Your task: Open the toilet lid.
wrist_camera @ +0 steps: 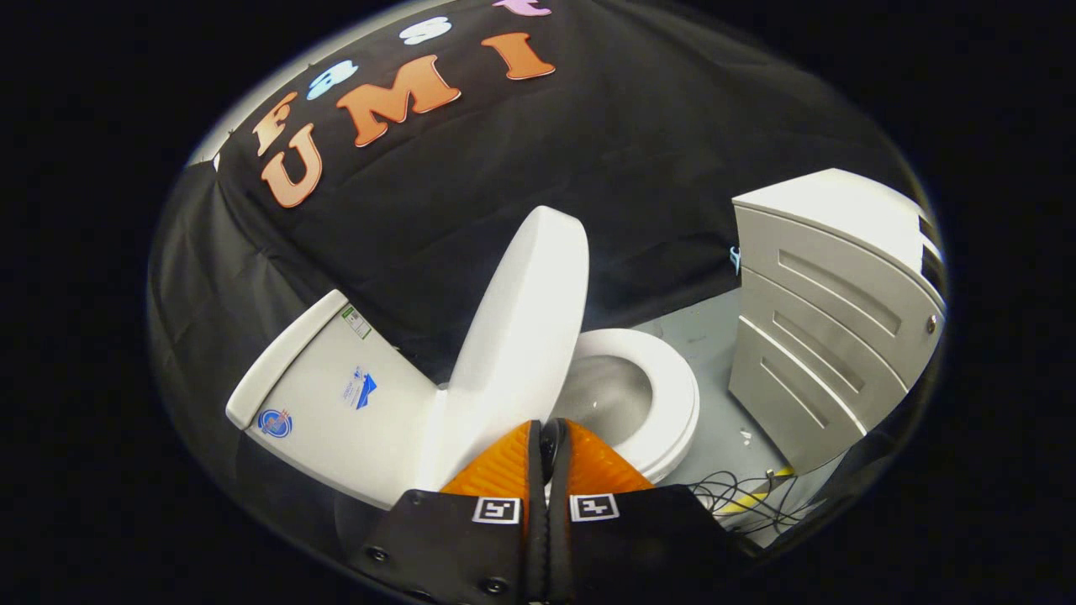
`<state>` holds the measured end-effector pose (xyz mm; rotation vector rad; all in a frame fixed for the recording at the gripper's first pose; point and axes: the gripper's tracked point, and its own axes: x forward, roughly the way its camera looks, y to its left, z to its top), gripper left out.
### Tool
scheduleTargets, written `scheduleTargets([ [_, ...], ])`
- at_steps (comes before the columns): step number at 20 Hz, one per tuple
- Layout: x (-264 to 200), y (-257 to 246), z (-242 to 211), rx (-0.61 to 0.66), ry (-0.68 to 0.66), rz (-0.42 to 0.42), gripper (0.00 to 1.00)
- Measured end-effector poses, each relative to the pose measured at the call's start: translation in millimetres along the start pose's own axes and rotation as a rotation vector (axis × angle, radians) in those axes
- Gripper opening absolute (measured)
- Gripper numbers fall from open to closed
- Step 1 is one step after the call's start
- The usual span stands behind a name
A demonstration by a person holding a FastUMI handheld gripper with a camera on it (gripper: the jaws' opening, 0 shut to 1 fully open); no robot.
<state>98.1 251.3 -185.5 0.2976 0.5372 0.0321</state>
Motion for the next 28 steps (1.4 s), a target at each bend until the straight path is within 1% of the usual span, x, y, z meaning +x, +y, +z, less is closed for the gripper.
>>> scheduleTargets([
  [9, -17.0, 56.4, 19.4, -0.167, -0.062, -0.034, 0.08],
  [15, -25.5, 96.8, 27.4, -0.249, -0.102, -0.05, 0.08],
  [20, -31.3, 144.8, 28.6, -0.329, -0.14, -0.041, 0.08],
  [26, -35.7, 196.3, 24.0, -0.433, -0.158, -0.074, 0.08],
  [28, -36.3, 211.3, 21.3, -0.443, -0.166, -0.082, 0.08],
])
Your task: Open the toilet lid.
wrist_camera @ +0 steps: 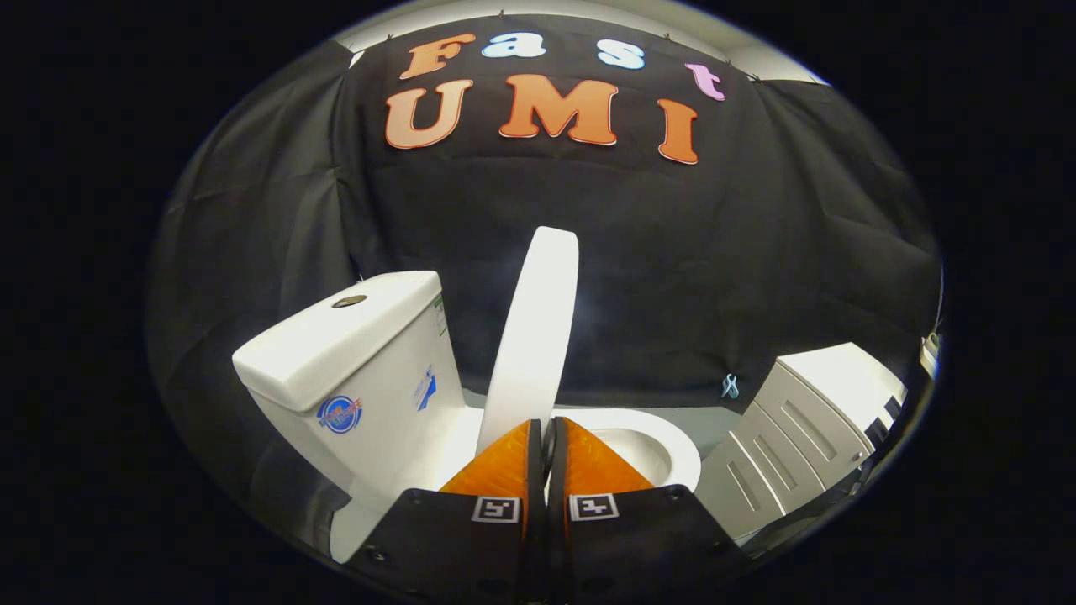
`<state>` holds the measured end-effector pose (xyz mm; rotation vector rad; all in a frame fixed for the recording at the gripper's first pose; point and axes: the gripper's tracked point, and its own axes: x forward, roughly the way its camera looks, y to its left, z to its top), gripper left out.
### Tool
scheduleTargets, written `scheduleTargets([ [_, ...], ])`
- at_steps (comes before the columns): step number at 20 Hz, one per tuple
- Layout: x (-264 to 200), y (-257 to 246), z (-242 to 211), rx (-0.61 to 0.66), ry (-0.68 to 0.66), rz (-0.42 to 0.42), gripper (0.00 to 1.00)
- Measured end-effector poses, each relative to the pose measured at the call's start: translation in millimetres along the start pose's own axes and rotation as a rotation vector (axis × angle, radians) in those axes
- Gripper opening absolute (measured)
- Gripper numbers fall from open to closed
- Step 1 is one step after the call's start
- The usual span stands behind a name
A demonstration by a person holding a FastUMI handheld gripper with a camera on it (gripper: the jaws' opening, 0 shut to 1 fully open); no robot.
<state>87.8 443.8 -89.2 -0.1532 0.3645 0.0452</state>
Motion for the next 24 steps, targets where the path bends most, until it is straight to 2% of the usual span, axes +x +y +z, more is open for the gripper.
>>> scheduleTargets([
  [17, -7.8, 128.7, 8.4, -0.119, -0.069, 0.054, 0.08],
  [21, -9.7, 134.2, 8.2, -0.183, -0.079, 0.007, 0.08],
  [24, -9.9, 129.6, 8.0, -0.128, -0.067, 0.006, 0.09],
])
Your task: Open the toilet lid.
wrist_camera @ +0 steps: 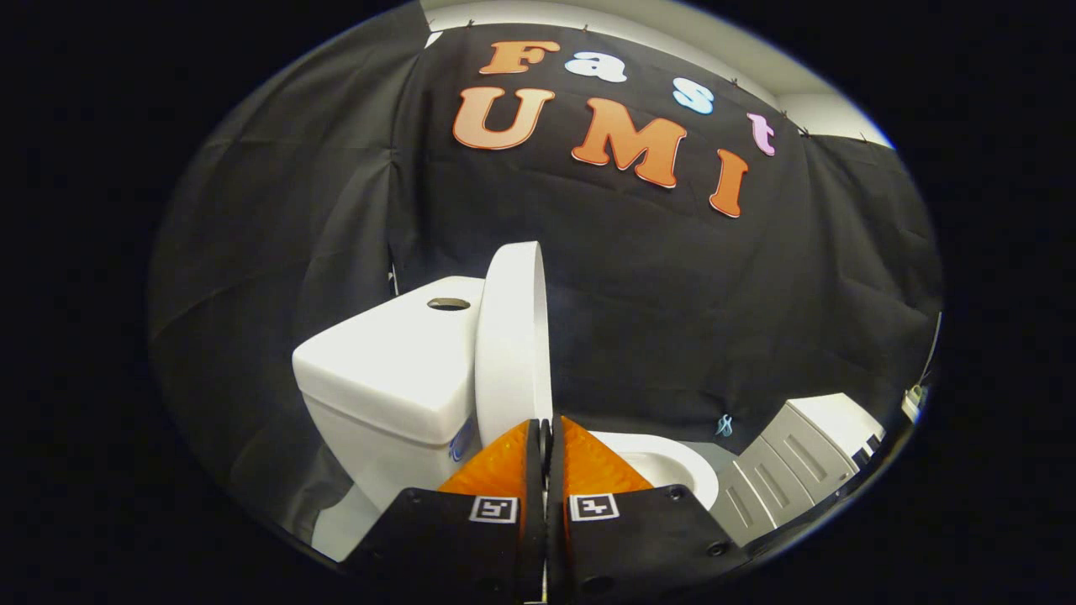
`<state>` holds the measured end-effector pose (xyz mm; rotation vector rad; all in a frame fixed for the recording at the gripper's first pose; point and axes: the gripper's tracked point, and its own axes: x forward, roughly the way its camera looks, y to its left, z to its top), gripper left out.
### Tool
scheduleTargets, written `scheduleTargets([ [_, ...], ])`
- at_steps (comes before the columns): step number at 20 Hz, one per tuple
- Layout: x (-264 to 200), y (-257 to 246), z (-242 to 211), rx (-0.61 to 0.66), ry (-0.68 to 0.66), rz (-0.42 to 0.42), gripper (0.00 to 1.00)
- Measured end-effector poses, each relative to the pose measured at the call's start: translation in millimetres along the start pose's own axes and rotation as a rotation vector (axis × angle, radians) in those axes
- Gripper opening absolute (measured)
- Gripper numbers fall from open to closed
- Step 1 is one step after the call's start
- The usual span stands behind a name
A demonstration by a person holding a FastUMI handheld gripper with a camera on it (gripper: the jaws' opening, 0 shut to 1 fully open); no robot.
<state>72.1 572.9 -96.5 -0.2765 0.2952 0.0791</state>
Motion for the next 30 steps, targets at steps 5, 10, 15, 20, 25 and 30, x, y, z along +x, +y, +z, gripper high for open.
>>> scheduleTargets([
  [5, -2.4, 1.9, 1.2, 0.151, 0.056, 0.122, 0.16],
  [10, -14.8, -14.0, 16.7, 0.187, -0.005, 0.169, 0.34],
  [15, -30.8, -52.8, 58.9, 0.192, -0.175, 0.164, 0.55],
  [20, -40.8, -105.6, 86.5, 0.251, -0.266, 0.158, 0.72],
  [25, -43.0, -180.1, 101.9, 0.241, -0.337, 0.117, 0.73],
  [30, -51.9, -263.5, 104.4, 0.206, -0.371, 0.054, 0.73],
])
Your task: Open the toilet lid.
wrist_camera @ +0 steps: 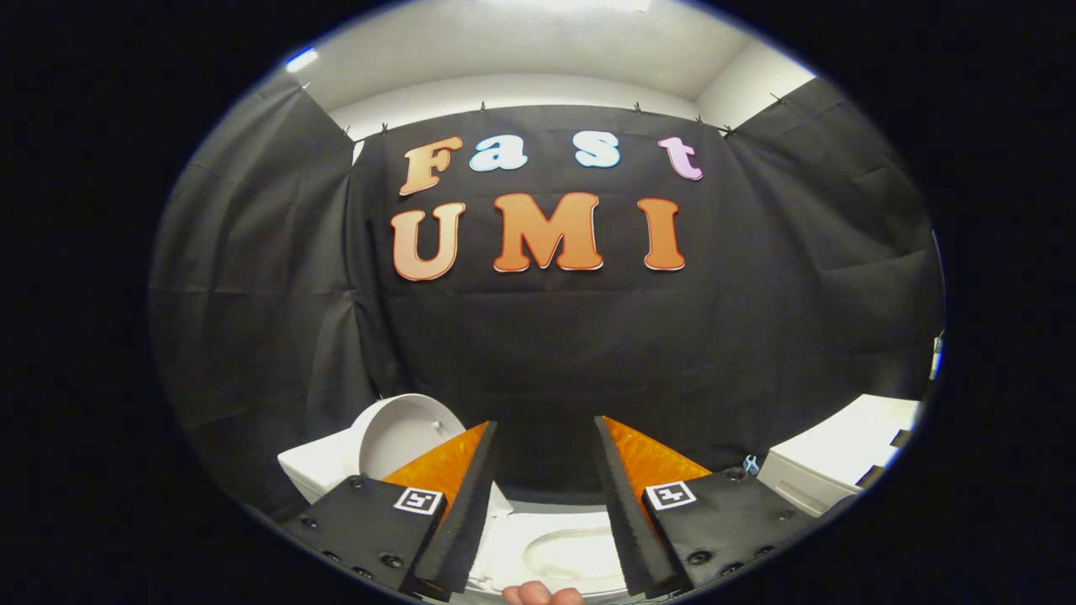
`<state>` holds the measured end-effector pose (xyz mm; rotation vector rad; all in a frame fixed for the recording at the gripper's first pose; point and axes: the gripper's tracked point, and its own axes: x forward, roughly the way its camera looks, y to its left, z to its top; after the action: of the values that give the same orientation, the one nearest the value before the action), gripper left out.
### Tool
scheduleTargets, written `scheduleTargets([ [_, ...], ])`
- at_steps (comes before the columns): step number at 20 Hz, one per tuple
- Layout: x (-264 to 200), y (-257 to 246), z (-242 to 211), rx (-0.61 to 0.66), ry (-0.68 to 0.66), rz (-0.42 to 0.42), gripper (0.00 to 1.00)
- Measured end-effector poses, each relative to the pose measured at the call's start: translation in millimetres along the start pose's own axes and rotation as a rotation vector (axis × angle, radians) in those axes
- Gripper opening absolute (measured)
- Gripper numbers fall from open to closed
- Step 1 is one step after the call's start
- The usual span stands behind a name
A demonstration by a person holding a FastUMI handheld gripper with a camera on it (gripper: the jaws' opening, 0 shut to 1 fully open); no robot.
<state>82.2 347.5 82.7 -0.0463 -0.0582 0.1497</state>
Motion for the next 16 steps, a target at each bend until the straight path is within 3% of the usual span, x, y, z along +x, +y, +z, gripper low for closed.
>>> scheduleTargets([
  [10, -42.5, -108.3, 16.5, -0.009, 0.013, 0.027, 0.73],
  [16, -67.2, -158.5, -3.2, -0.019, 0.007, 0.028, 0.73],
])
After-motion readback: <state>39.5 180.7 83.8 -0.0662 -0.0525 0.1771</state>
